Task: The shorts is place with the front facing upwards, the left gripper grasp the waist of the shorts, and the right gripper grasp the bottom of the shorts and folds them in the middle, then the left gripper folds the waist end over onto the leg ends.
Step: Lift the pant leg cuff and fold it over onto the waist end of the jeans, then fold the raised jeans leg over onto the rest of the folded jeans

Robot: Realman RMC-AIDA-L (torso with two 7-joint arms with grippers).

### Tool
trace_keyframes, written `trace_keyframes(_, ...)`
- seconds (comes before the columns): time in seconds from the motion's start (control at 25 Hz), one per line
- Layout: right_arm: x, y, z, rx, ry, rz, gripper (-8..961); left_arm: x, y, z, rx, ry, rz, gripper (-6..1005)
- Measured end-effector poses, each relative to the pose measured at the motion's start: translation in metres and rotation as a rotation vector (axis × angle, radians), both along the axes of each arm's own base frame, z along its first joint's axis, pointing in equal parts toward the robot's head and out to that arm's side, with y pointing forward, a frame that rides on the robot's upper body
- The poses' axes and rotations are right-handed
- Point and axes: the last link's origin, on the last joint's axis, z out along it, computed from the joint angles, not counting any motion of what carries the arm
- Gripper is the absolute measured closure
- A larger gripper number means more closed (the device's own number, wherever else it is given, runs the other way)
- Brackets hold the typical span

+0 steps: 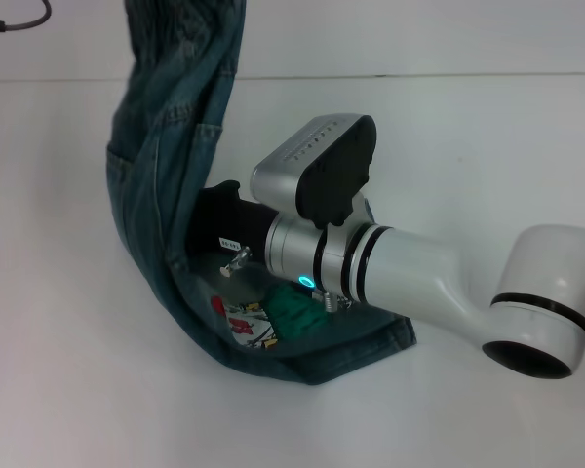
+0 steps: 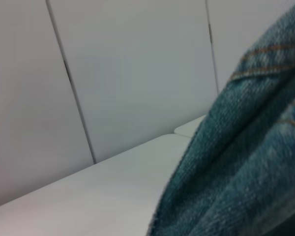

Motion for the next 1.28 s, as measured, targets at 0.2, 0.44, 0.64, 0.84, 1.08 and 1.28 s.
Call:
trace_keyframes(0.2, 0.015, 0.007, 0.005, 0.03, -0.025, -0.047, 948, -0.006, -0.002, -0.001, -0.002, -0.001, 0.011, 943)
trace_keyframes(0.44, 0.058, 0.015, 0.021, 0.083, -0.044, -0.154, 948, -0.019, -0.009, -0.002, -0.018, -0.003, 0.035, 941)
trace_keyframes(0.64, 0.1, 0.03, 0.06, 0.213, 0.079, -0.285, 948, -0.022, -0.02, -0.009, -0.075, -0.011, 0.011, 940)
trace_keyframes(0.84, 0.132, 0.045, 0.112, 0.421, 0.253, -0.401, 947, -0.015, -0.029, -0.02, -0.145, -0.018, -0.031, 939)
trace_keyframes(1.08, 0.149, 0.054, 0.154, 0.596, 0.363, -0.44, 947, -0.002, -0.032, -0.055, -0.21, 0.056, -0.065, 937)
trace_keyframes(1.28, 0.159, 0.053, 0.165, 0.634, 0.382, -0.472, 947, 0.002, -0.034, -0.094, -0.226, 0.131, -0.068, 936)
